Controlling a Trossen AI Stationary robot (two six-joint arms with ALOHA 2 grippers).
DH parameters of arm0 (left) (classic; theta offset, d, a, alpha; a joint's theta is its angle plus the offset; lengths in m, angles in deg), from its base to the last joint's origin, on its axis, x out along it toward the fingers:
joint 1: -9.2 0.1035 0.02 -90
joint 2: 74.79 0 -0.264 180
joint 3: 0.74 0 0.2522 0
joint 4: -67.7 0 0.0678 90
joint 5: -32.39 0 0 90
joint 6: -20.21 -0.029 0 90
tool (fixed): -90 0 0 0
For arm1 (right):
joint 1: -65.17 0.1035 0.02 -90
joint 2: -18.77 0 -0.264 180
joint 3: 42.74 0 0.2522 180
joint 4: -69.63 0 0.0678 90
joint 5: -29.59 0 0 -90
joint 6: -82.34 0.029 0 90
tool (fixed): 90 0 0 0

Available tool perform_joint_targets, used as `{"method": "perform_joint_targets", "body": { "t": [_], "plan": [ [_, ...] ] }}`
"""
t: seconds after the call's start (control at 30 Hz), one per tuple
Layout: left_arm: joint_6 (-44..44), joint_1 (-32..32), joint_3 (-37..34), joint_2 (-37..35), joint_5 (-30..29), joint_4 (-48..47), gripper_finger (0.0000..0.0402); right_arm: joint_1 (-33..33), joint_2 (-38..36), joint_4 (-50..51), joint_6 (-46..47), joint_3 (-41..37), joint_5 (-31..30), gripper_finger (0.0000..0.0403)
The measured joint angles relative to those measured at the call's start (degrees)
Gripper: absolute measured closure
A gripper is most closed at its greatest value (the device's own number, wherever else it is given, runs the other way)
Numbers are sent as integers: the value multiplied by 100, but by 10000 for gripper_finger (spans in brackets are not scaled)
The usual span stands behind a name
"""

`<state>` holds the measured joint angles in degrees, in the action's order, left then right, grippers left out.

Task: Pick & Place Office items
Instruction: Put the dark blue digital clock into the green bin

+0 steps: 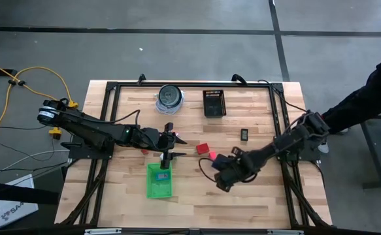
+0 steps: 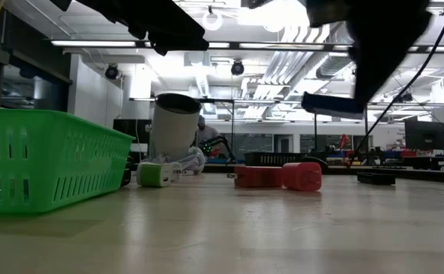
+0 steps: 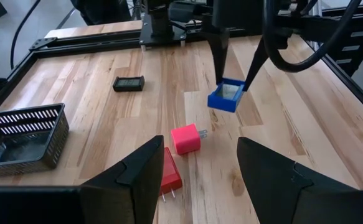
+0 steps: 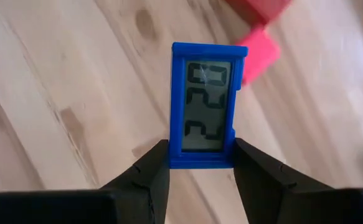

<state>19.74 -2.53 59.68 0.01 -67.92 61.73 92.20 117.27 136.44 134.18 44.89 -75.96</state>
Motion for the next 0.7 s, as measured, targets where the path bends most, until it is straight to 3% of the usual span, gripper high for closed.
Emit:
{"method": "perform_joint_targets", "body": {
  "t": [0.47,0.7],
  "plan": [
    [0,0,0,0,-1,1,206,-446,0,-391,-1751,725,-1,261],
    [0,0,0,-2,-2,2,206,-470,0,-572,-2062,730,0,261]
  ]
}}
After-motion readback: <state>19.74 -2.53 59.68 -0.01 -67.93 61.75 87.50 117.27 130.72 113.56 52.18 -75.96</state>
